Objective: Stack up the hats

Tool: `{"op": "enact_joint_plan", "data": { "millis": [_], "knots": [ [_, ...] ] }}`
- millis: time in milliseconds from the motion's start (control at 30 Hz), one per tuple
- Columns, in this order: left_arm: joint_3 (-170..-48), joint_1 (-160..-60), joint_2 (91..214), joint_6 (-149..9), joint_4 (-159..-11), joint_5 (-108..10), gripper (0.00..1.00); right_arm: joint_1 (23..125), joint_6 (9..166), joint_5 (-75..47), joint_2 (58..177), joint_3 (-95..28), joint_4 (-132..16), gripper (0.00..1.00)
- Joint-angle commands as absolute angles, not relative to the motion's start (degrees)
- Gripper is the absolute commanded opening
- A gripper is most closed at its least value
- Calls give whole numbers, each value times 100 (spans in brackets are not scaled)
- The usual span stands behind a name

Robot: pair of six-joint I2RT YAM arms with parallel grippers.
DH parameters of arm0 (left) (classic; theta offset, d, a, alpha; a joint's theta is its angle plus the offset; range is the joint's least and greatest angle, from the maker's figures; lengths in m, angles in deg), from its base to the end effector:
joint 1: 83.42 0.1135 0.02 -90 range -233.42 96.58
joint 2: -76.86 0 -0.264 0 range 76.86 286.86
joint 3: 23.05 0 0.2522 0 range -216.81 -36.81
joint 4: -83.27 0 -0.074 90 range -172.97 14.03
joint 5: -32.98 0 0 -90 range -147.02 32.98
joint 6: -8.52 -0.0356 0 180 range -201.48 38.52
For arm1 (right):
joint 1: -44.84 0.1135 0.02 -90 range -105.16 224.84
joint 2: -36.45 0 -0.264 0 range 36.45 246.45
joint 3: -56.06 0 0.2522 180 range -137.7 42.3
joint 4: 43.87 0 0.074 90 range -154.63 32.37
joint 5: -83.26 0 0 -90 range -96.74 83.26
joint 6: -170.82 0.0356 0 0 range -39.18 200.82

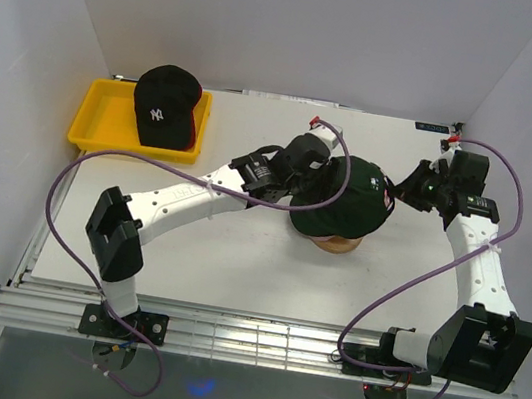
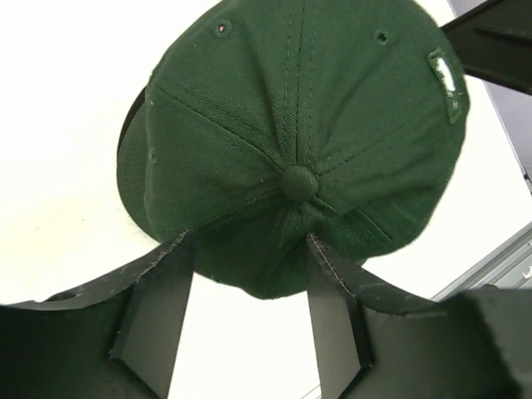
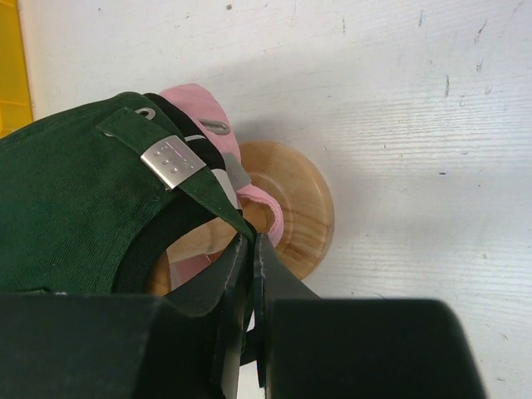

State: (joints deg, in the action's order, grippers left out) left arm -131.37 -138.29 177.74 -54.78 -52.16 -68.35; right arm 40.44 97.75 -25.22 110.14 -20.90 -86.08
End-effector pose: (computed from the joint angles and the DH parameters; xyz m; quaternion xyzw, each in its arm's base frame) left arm 0.2398 -0.3286 0.3397 0.1742 0.8750 -0.2225 0.3932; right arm 0.2815 -0.0103 0.3135 0.0968 0.8881 0.1904 0.4070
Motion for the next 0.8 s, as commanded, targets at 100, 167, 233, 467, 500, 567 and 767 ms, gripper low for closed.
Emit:
{"op": "enact_joint_plan", "data": {
  "millis": [100, 167, 233, 467, 500, 567, 767],
  "knots": [
    [-13015, -13809, 17002, -5564, -5563, -6792, 66, 3930, 9699, -2124, 11116, -2169, -8619, 8],
    [-12962, -13809, 16976, -5555, -5625, -6827, 66, 3922, 9699, -2098, 11142, -2134, -8602, 8],
    [-12840, -13809, 16932, -5503, -5730, -6871, 66, 3887, 9673, -2063, 11169, -2055, -8584, 8],
    [-12619, -13669, 16914, -4932, -5705, -7695, 62, 3825, 9673, -2054, 11230, -1730, -8453, 8],
    [-12646, -13616, 16966, -4835, -5635, -7767, 61, 3825, 9690, -2054, 11222, -1695, -8435, 8],
    [-12646, -13388, 17116, -4501, -5388, -7942, 58, 3825, 9717, -2071, 11204, -1633, -8408, 8],
    [-12399, -13009, 17440, -4193, -5563, -7864, 53, 3825, 9726, -2071, 11151, -1589, -8356, 8]
  ]
}}
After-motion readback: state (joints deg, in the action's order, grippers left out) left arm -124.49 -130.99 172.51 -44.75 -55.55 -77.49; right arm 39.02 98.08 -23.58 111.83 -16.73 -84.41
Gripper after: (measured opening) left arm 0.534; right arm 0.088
